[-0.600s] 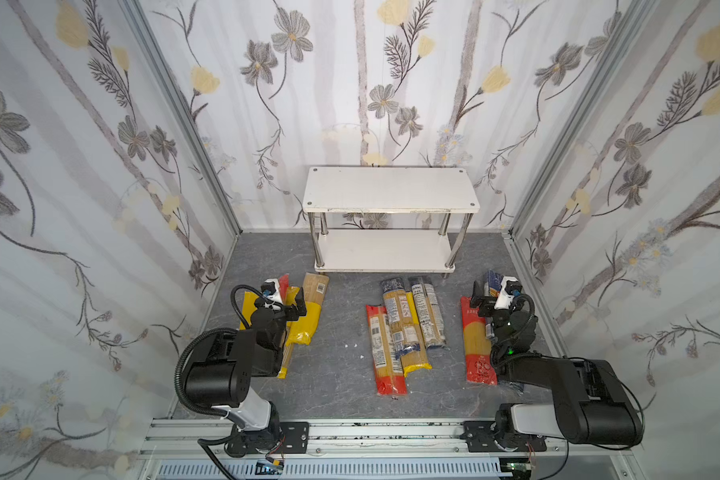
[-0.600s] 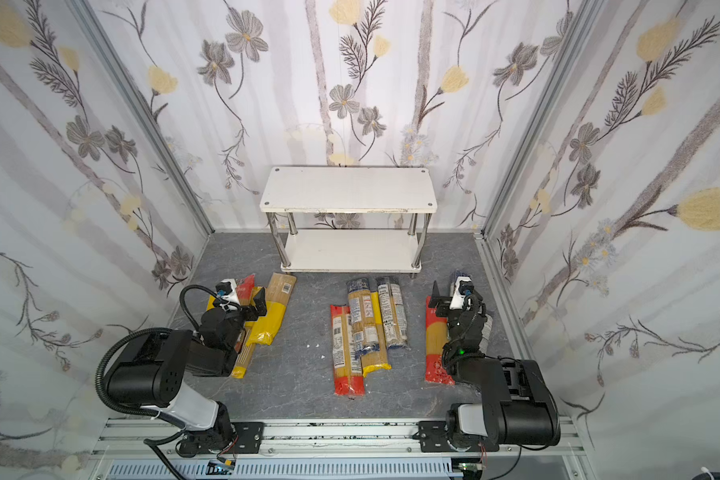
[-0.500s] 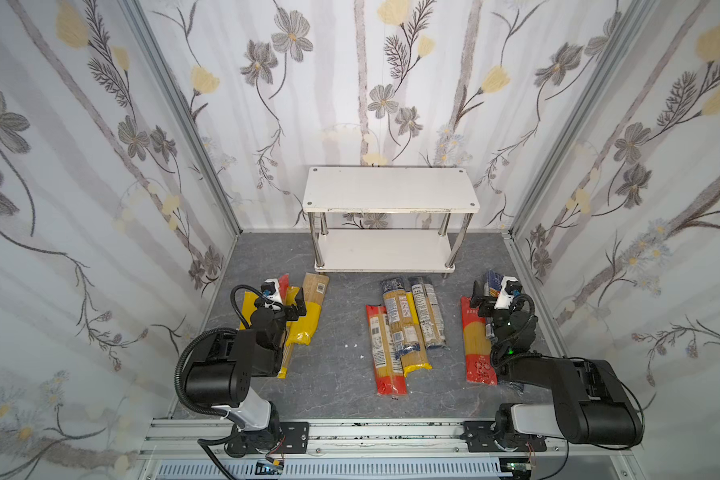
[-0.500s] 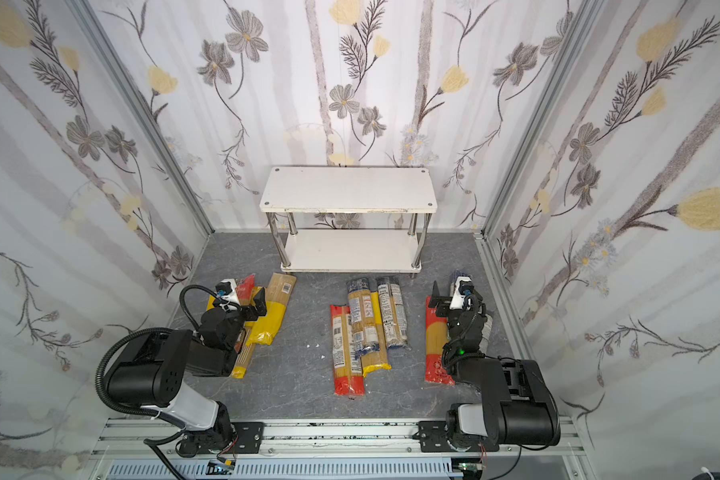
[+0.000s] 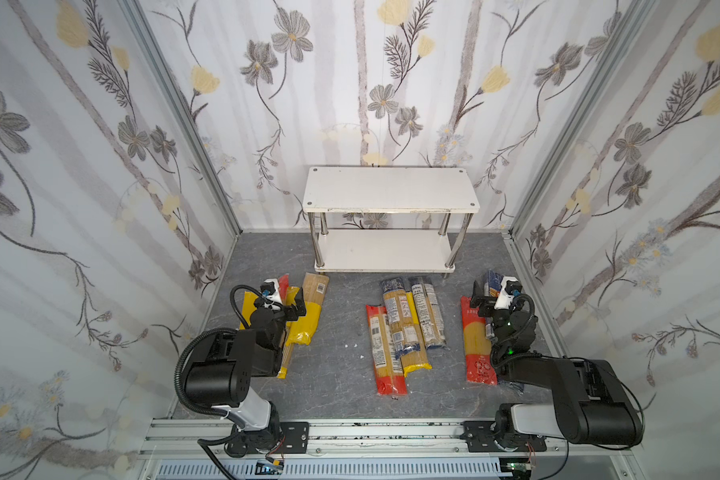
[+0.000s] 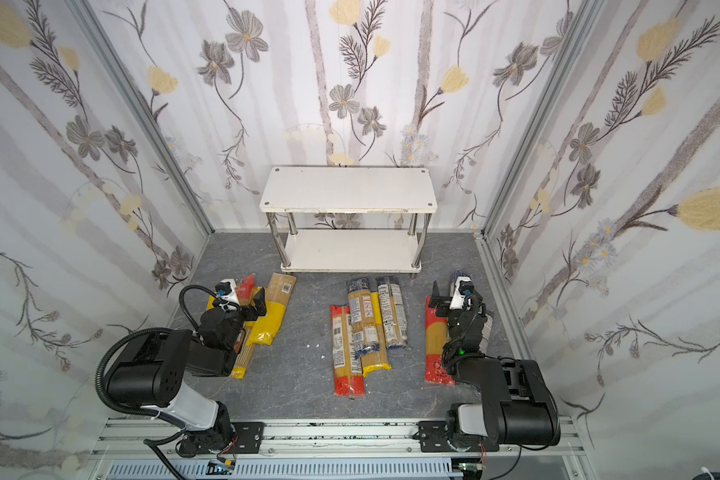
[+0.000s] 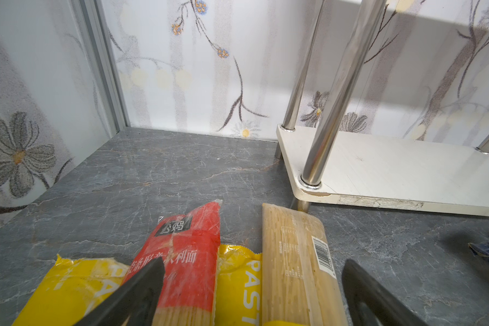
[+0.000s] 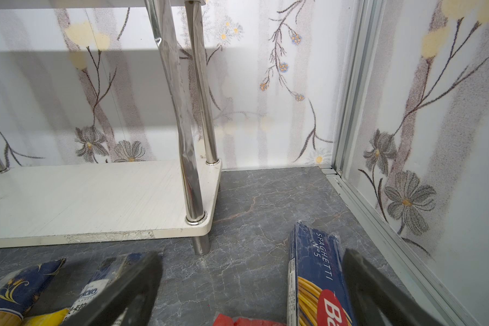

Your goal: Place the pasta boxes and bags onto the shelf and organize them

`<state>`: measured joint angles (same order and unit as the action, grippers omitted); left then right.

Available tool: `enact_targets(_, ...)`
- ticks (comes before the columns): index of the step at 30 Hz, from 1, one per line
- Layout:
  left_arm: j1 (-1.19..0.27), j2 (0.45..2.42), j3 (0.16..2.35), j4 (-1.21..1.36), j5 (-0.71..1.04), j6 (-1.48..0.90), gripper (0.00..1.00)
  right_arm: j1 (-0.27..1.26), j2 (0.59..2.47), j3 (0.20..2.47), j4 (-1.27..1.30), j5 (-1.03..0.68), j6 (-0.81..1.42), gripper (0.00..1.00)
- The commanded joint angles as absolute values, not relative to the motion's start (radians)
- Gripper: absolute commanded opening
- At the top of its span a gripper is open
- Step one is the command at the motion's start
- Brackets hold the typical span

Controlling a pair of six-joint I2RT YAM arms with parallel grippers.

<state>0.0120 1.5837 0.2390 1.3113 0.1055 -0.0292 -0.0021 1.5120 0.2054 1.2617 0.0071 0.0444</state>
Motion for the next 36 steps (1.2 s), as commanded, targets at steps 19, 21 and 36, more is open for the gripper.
enact_targets(19, 0.015, 1.586, 0.241, 1.332, 0.118, -0.032, 1.00, 0.027, 1.467, 0.261, 1.169, 0.096, 0.028, 1.00)
enact_targets(21, 0.014, 1.579, 0.245, 1.328, 0.120, -0.028, 1.00, 0.050, 1.445, 0.336, 1.006, 0.163, 0.020, 1.00)
enact_targets(36, -0.346, 1.188, 0.296, 0.967, -0.367, -0.010, 1.00, 0.094, 1.122, 0.633, 0.197, 0.313, 0.292, 1.00)
